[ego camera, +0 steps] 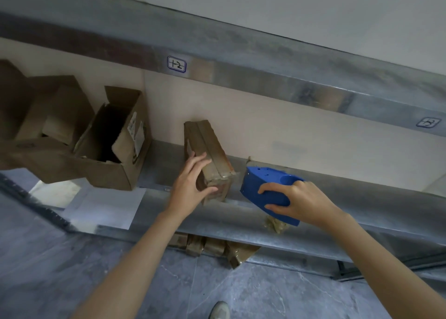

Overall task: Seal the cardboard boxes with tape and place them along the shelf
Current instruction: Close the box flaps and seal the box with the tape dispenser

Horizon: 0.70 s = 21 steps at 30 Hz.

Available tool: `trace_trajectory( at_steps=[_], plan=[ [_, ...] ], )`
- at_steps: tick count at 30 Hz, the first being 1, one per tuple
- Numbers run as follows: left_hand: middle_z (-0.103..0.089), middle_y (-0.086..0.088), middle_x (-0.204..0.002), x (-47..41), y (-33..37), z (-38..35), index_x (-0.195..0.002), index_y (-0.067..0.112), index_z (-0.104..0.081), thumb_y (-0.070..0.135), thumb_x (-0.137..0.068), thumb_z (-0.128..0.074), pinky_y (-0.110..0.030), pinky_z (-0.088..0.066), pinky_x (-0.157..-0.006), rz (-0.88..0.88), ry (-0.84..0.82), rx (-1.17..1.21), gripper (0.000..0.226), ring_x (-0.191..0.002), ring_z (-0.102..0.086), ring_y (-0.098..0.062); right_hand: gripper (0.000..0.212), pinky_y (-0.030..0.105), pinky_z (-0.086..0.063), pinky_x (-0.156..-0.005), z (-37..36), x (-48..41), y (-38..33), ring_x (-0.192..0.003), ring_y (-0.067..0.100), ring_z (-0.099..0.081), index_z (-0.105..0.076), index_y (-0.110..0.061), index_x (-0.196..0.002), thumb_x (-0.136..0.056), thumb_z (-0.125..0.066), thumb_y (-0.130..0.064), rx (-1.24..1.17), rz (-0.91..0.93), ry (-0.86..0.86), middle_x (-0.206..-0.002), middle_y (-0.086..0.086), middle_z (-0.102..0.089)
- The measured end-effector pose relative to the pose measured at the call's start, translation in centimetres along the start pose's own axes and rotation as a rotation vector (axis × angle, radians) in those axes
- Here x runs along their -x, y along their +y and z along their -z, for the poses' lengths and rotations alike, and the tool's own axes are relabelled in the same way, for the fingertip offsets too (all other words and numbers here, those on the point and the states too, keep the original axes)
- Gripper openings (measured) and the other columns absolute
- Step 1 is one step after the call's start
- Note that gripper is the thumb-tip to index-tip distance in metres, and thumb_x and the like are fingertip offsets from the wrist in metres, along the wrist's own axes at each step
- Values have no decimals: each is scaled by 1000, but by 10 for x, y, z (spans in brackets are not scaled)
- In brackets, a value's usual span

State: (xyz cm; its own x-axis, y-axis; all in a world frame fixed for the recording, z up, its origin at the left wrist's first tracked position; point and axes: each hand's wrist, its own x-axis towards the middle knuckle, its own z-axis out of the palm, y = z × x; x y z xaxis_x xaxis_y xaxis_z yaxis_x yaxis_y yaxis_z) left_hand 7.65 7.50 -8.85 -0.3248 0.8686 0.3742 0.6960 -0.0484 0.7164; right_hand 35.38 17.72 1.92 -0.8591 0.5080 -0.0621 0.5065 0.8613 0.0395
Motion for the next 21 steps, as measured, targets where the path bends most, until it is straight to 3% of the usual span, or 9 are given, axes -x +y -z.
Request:
trace_trajectory(
  at_steps=[5, 9, 13, 17, 21],
  plan=[
    [-39, 12, -151, 1, -6, 3, -136, 24, -53, 33, -73, -84, -36, -22, -116, -41, -7, 3, 71, -145, -14, 6, 35, 19, -33, -52, 6, 8, 7, -47, 11, -42, -47, -55, -124, -91, -43, -60, -28, -16, -24, -66, -5, -63],
    [-41, 10, -149, 0, -6, 4, -135, 21, -55, 33, -73, -84, -38, -23, -117, -48, -10, 3, 70, -147, -19, -3, 31, 23, -30, -49, 17, 20, 12, -43, 11, -32, -60, -49, -117, -87, -65, -46, -41, 7, 57, -55, -5, -55],
    [-42, 9, -149, -3, -2, 5, -136, 20, -55, 32, -74, -84, -39, -23, -118, -58, -32, -22, 69, -148, -21, -9, 34, 25, -35, -44, 23, 27, 14, -41, 10, -31, -62, -47, -113, -82, -73, -39, -64, 24, 80, -51, -6, -54],
    [-41, 11, -149, -2, 0, 7, -136, 21, -55, 34, -75, -82, -25, -17, -117, -55, -32, -29, 68, -146, -16, 2, 33, 26, -39, -42, 24, 27, 19, -41, 10, -28, -62, -47, -111, -80, -72, -41, -76, 13, 74, -47, -7, -47],
    [-38, 16, -148, 0, 2, 9, -135, 20, -55, 35, -75, -81, -12, -14, -114, -49, -32, -21, 67, -144, -13, 11, 32, 24, -39, -52, 19, 18, 24, -47, 13, -37, -51, -55, -119, -87, -52, -53, -41, -4, 2, -58, -5, -56]
  ],
)
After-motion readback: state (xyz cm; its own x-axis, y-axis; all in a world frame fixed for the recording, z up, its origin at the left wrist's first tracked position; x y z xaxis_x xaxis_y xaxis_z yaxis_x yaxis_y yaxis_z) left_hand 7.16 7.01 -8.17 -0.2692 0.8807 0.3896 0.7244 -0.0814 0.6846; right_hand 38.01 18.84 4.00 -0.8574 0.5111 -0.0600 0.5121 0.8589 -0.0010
